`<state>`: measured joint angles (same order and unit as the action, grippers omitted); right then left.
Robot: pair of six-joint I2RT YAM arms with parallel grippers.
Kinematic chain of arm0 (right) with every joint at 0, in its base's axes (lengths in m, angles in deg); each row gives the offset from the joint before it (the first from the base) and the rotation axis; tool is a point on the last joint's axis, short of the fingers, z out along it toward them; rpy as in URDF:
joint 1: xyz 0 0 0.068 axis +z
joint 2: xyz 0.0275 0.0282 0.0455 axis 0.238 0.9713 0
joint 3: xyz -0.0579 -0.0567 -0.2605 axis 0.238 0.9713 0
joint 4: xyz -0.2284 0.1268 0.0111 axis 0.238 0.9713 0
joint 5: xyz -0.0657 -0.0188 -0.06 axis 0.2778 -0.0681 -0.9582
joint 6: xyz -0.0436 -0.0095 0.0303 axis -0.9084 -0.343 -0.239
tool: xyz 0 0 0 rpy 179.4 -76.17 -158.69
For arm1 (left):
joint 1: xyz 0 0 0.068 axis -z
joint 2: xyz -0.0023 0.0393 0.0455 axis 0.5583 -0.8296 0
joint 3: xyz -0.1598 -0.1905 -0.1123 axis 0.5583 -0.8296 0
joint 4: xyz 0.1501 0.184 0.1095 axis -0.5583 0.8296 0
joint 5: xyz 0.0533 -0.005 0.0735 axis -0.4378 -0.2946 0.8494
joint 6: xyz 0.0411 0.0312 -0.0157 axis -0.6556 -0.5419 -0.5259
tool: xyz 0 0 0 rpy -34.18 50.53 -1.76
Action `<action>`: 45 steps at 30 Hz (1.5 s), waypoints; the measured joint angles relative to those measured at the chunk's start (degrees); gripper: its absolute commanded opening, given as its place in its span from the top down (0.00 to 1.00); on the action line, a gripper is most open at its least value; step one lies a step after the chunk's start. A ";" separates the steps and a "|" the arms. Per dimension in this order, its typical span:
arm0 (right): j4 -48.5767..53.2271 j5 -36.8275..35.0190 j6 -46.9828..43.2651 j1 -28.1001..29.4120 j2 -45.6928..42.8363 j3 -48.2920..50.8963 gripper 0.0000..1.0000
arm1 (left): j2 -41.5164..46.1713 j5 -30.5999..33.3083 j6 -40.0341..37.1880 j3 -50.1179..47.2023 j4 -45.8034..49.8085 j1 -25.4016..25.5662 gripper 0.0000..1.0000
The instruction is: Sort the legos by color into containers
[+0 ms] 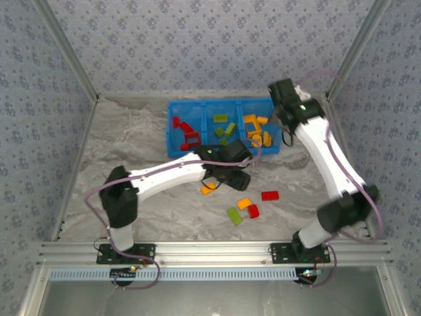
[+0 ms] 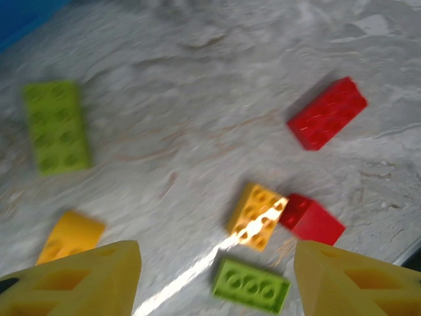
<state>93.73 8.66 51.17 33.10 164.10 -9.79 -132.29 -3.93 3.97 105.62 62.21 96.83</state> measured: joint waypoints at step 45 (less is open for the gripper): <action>15.87 23.04 4.28 -3.52 -41.70 9.94 0.26 | -38.95 2.36 -14.91 39.69 9.97 7.32 0.66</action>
<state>109.59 31.70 55.46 29.58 122.40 0.15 -171.24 -1.56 -10.93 145.31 72.18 104.16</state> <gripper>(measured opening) 0.745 0.392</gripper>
